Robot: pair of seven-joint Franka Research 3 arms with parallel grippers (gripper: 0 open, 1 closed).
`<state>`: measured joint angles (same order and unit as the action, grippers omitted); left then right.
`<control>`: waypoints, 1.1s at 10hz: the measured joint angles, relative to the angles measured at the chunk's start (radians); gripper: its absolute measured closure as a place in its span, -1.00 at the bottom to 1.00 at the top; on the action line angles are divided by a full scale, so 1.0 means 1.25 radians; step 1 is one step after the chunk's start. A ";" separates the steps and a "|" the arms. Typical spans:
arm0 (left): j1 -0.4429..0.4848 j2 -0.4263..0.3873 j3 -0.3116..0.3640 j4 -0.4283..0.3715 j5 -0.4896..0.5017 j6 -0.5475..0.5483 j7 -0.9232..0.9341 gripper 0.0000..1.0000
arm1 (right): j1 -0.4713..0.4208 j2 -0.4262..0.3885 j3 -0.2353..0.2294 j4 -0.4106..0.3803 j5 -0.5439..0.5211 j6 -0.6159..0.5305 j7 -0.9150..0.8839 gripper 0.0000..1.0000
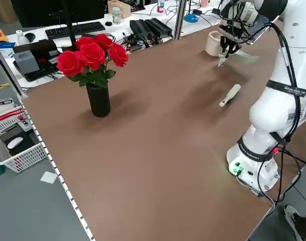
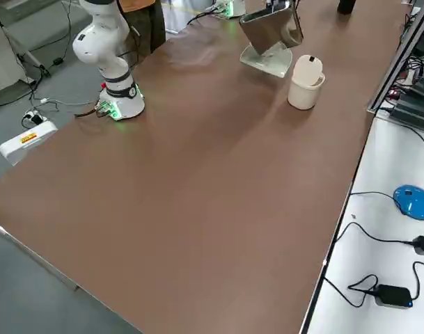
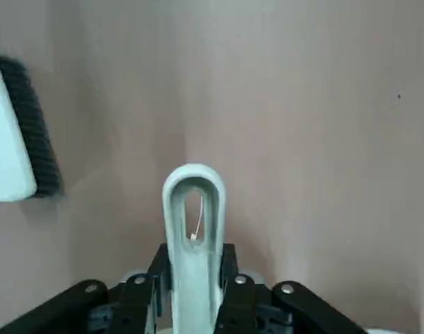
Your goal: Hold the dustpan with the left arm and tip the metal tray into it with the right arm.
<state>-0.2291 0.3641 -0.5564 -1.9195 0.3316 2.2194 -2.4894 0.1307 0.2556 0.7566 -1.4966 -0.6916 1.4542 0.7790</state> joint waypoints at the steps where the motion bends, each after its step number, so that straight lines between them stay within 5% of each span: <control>1: 0.012 -0.009 0.000 0.000 0.000 -0.014 0.009 0.36 | -0.023 0.000 0.000 0.006 0.037 0.001 -0.017 0.90; 4: 0.063 -0.036 -0.001 -0.018 0.000 -0.035 0.083 0.36 | -0.067 -0.015 -0.038 0.019 0.164 -0.003 -0.052 0.90; 8: 0.148 -0.050 -0.001 -0.028 0.000 -0.055 0.209 0.36 | -0.073 -0.061 -0.219 0.011 0.392 -0.015 -0.106 0.90; 11: 0.207 -0.061 -0.001 -0.012 0.000 -0.057 0.280 0.36 | -0.074 -0.083 -0.339 -0.017 0.484 -0.013 -0.182 0.90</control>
<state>0.0300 0.2881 -0.5579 -1.9346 0.3315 2.1481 -2.1399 0.0381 0.1522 0.3326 -1.5184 -0.0867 1.4375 0.5509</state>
